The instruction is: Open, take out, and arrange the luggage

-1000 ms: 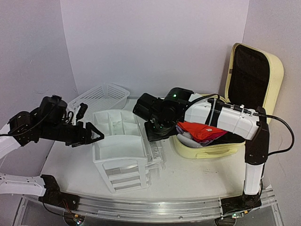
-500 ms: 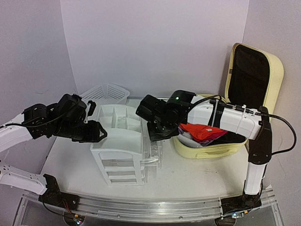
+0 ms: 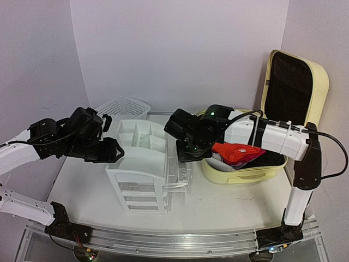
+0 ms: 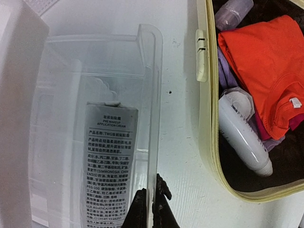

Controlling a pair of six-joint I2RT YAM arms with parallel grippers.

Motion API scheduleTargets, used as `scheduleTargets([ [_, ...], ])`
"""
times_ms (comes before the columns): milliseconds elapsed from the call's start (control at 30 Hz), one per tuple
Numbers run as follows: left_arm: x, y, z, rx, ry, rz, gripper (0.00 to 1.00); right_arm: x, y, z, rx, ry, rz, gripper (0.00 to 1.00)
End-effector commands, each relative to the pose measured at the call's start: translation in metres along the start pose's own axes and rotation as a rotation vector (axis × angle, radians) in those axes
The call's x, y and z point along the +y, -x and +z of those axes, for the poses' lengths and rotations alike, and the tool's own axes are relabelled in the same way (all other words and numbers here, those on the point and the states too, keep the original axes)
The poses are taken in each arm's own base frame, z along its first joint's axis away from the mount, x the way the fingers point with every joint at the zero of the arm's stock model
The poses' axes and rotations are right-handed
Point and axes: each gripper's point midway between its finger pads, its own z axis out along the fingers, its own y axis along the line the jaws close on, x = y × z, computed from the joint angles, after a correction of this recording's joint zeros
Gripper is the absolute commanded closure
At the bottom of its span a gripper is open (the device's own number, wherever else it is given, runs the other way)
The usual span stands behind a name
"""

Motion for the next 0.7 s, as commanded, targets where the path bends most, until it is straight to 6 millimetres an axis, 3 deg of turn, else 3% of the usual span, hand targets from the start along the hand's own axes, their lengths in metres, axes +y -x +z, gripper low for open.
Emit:
scheduleTargets([
  [0,0.016,0.015,-0.014,-0.072,0.071,-0.017,0.56,-0.035,0.017,-0.029,-0.104,-0.011,0.118,1.0],
  [267,0.017,0.015,-0.014,-0.077,0.071,-0.027,0.57,-0.021,0.015,-0.02,-0.094,0.04,0.144,1.0],
  [667,0.021,0.012,-0.005,-0.112,0.06,-0.114,0.62,-0.016,-0.017,-0.008,-0.076,0.167,0.313,0.98],
])
